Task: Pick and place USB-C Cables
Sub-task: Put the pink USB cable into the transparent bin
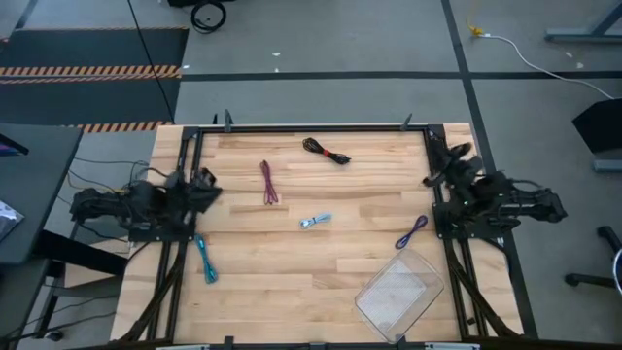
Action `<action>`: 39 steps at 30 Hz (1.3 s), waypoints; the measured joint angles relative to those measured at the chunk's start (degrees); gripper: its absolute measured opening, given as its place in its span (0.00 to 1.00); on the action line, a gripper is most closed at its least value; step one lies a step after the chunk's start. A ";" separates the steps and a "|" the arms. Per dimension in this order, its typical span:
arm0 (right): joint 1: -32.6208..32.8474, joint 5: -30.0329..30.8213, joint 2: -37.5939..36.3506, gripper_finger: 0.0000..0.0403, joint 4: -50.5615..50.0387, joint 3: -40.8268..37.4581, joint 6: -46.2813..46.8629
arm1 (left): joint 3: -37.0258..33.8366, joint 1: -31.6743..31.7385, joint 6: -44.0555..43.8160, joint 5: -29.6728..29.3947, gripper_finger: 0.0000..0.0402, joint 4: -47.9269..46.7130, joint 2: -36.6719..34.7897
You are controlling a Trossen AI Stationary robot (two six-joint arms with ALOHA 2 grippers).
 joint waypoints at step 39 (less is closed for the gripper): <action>-20.20 -31.66 79.73 0.36 -54.51 61.16 5.74 | 32.81 8.96 39.39 -29.28 0.10 -17.33 48.38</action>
